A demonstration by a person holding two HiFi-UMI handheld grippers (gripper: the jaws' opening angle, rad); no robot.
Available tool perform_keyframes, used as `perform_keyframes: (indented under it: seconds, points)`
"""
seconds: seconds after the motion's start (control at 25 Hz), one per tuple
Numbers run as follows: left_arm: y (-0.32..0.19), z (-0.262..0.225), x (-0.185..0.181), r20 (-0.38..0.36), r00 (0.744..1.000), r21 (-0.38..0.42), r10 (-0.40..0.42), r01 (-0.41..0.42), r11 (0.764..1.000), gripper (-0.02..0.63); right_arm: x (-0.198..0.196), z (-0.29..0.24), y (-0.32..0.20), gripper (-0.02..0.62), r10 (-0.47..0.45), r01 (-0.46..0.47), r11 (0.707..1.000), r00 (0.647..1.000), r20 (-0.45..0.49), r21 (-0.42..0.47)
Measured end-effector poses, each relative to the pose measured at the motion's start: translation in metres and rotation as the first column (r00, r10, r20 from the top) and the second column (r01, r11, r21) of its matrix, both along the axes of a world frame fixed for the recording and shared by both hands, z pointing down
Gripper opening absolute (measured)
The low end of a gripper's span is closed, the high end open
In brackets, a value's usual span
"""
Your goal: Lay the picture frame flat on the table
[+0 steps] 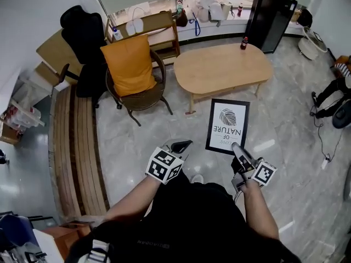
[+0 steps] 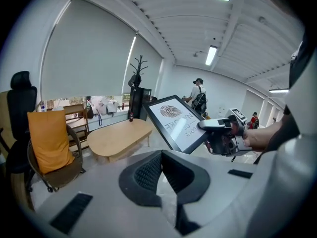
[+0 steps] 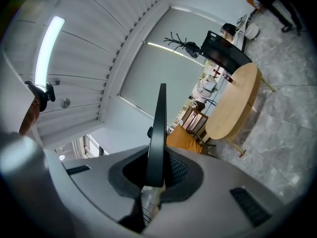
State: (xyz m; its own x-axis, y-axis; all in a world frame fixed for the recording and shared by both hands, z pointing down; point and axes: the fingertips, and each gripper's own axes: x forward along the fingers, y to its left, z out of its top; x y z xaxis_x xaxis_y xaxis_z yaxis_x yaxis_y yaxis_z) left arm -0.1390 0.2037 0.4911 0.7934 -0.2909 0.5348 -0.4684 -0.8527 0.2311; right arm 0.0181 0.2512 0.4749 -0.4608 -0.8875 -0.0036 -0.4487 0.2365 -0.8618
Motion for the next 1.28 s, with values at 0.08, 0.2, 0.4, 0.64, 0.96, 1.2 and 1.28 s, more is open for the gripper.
perform_keyframes:
  seconds: [0.08,0.2,0.4,0.64,0.96,1.2,1.28]
  points:
    - [-0.008,0.007,0.015,0.015,1.000,-0.008,0.026,-0.026,1.000,0.006,0.015,0.007,-0.004,0.021,0.026,-0.026,1.000,0.999,0.021,-0.015]
    - [-0.032,0.026,0.033,0.032,0.999,-0.056,0.038,-0.036,0.998,0.006,0.034,0.020,-0.023,0.021,0.053,-0.052,0.998,0.998,0.034,-0.040]
    - [-0.095,0.052,0.066,0.032,0.998,-0.110,0.055,-0.052,0.993,0.006,0.069,0.044,-0.070,0.021,0.100,-0.099,0.990,0.995,0.009,-0.096]
    - [-0.202,0.053,0.118,0.004,0.995,-0.121,0.098,-0.097,0.988,0.006,0.108,0.043,-0.163,0.021,0.111,-0.112,0.986,0.994,-0.017,-0.126]
    - [-0.364,0.051,0.155,0.026,0.993,-0.072,0.113,-0.111,0.991,0.006,0.151,0.059,-0.310,0.021,0.056,-0.091,0.974,0.984,-0.166,-0.206]
    - [-0.429,0.066,0.156,0.037,0.995,-0.103,0.089,-0.084,0.991,0.006,0.175,0.094,-0.383,0.021,0.072,-0.118,0.950,0.984,-0.166,-0.290]
    - [-0.439,0.074,0.153,0.044,0.996,-0.126,0.077,-0.071,0.990,0.006,0.182,0.105,-0.403,0.021,0.052,-0.107,0.941,0.983,-0.176,-0.320]
